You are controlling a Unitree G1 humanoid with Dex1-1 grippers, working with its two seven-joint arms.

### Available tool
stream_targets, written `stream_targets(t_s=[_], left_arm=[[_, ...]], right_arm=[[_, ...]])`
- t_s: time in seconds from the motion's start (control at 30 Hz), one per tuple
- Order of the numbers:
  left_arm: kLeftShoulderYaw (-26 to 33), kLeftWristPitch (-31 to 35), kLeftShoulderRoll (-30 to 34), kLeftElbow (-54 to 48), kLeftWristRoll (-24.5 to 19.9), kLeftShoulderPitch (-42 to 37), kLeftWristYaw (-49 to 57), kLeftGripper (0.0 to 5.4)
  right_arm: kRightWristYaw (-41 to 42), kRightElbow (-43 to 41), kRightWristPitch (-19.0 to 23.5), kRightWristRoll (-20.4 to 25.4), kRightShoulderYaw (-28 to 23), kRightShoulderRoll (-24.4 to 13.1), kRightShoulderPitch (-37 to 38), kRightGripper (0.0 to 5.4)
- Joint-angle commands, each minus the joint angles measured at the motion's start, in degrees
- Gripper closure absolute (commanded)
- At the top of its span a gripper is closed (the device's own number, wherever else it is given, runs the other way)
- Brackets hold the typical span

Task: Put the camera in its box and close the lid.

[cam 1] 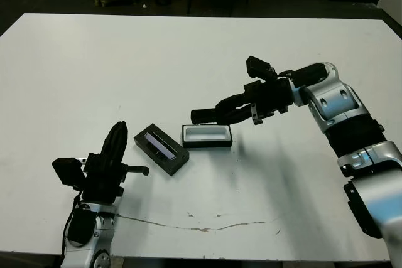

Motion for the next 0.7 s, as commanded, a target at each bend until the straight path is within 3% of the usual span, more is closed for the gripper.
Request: stream_targets(t_s=[0.03,0.7], left_arm=[[-0.21,-0.07,0.17,0.5,0.95,1.14,0.32,5.4],[-0.56,2.07,-0.05,-1.07,-0.07,2.29,1.33,5.4]], right_arm=[[0.91,3.18,-1.95,-1.04,-0.02,0.62,-0.9,4.9],[-1.02,4.71,-5.93,-4.16,0.09,2.17,1.0,4.9]])
